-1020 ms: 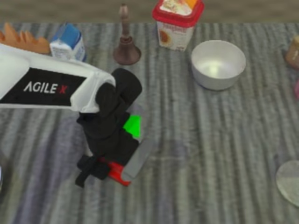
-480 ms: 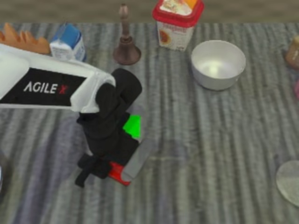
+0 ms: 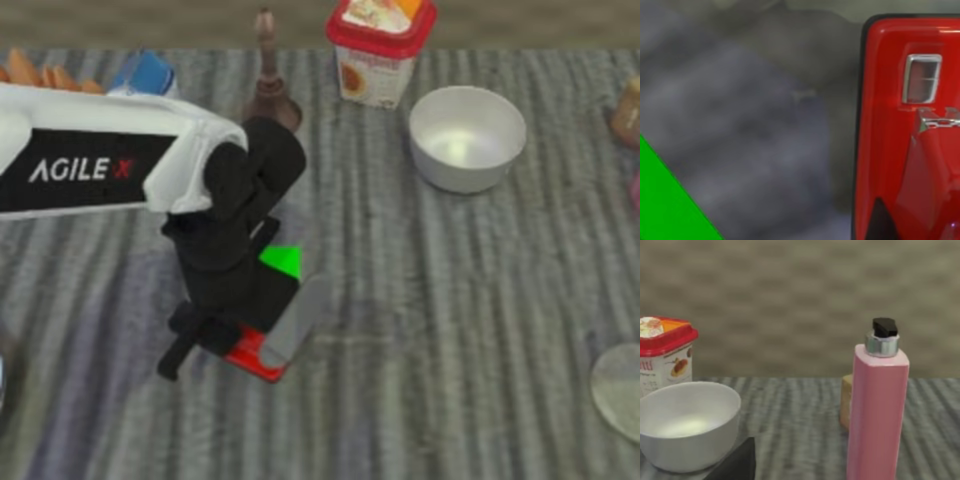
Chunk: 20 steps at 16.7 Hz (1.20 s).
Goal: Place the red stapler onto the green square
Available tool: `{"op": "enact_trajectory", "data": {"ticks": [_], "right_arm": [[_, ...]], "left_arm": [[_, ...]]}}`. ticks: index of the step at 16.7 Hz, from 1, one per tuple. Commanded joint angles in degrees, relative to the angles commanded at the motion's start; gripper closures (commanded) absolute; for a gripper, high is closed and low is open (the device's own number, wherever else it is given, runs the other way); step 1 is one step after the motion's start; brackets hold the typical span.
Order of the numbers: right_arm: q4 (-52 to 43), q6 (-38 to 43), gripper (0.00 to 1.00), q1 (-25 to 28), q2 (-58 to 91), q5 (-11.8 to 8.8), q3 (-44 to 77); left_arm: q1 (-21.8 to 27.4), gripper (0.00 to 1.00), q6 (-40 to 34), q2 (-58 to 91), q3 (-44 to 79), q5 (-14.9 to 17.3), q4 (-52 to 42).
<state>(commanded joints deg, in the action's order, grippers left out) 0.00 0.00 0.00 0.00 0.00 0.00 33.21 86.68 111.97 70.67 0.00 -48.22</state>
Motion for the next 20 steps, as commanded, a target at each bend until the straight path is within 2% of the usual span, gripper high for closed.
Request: {"op": "enact_trajectory", "data": {"ticks": [5,13,16,20], "right_arm": [[0.0,0.0,0.0,0.0,0.0,0.0,0.0],[0.0,0.0,0.0,0.0,0.0,0.0,0.0],[0.0,0.0,0.0,0.0,0.0,0.0,0.0],[0.0,0.0,0.0,0.0,0.0,0.0,0.0]], "left_arm": [[-0.6,1.0,-0.2,-5.1,7.0,0.0,-13.0],[-0.5,1.0,-0.9,-5.5,8.9,-0.1,-15.1],[-1.3,1.0,-4.0,-1.6,14.7,-0.6,-18.3],[-3.2,1.0,-11.6,6.4,30.2,-1.8,-24.9]]}}
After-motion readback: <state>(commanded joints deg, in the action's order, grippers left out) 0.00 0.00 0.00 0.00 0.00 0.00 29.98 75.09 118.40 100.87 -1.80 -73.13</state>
